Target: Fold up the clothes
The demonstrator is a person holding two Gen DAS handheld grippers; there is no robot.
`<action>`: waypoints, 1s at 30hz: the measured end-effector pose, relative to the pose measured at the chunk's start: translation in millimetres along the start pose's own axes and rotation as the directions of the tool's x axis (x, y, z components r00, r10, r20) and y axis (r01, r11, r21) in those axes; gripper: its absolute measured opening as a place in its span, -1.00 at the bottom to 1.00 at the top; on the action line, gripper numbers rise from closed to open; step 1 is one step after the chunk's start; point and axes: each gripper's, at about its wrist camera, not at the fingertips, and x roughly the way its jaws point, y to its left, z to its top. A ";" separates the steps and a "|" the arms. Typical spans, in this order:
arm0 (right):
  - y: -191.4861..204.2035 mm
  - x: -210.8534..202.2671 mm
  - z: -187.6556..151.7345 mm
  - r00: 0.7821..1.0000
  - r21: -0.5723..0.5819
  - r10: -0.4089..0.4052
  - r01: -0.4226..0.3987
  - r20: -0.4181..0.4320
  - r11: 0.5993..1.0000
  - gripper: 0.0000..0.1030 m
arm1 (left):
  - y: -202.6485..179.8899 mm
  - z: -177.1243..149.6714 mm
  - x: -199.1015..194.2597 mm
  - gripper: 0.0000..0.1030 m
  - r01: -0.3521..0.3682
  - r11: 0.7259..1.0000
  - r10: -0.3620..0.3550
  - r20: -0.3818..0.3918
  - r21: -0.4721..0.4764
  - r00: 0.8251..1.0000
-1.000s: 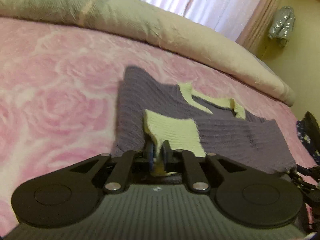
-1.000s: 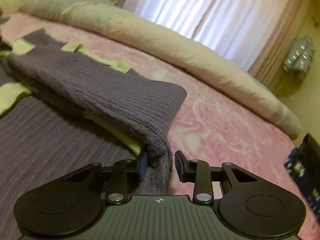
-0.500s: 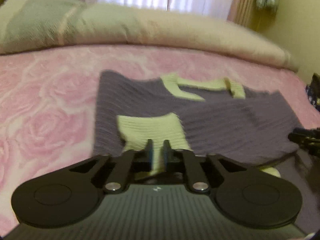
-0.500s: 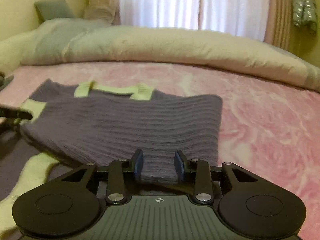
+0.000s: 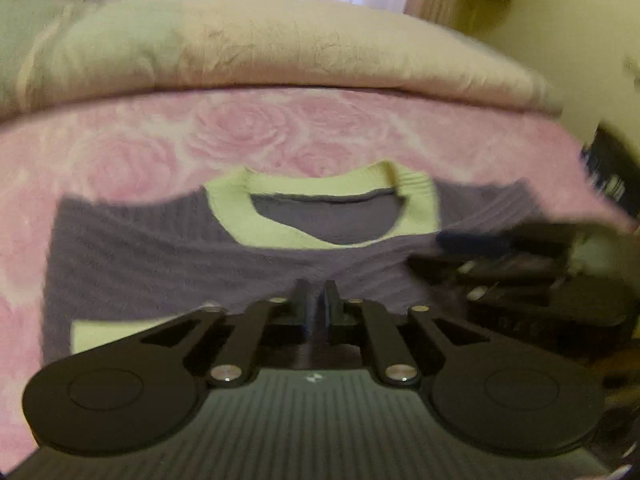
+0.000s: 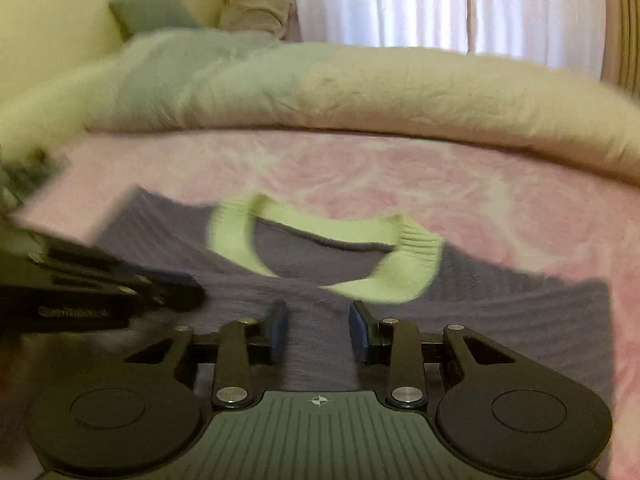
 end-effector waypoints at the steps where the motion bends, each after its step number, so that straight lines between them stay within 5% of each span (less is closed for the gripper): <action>1: -5.4 0.0 -3.3 0.999 -0.020 -0.032 0.032 0.010 0.999 -0.35 | 5.5 -3.4 -2.0 -0.94 -0.015 1.000 0.014 0.016 0.014 1.000; 6: -64.1 -17.7 -18.7 0.992 0.073 -0.122 0.120 0.014 0.990 -0.34 | 63.1 -17.9 -10.3 -0.94 -0.182 0.983 0.182 0.062 -0.002 0.981; 10: -86.3 -30.0 -24.9 0.995 0.166 -0.102 0.097 0.020 0.981 -0.34 | 91.3 -17.3 -24.1 -0.95 -0.121 0.982 0.130 0.055 -0.147 0.990; 17: -59.5 -89.2 -30.5 0.987 0.234 -0.117 0.090 0.106 0.968 -0.34 | 48.0 -18.3 -75.9 -0.81 0.002 0.989 0.020 0.146 -0.149 0.989; 21: -53.9 -103.5 -59.6 0.987 0.232 -0.155 0.141 0.043 0.962 -0.35 | 47.0 -45.6 -64.8 -0.77 -0.082 0.986 0.083 0.004 -0.143 0.997; 24: -55.4 -133.2 -96.6 0.986 0.277 -0.143 0.115 0.083 0.954 -0.35 | 57.5 -68.6 -83.0 -0.69 -0.087 0.978 0.100 0.058 -0.191 0.993; 27: -52.4 -155.1 -112.8 0.977 0.294 -0.213 0.211 -0.025 0.932 -0.35 | 60.1 -68.4 -100.4 -0.73 -0.088 0.965 0.107 0.064 -0.248 0.992; 30: -51.7 -169.8 -110.0 0.978 0.321 -0.205 0.186 0.028 0.929 -0.35 | 55.1 -61.4 -108.7 -0.76 -0.059 0.962 0.088 0.097 -0.267 0.991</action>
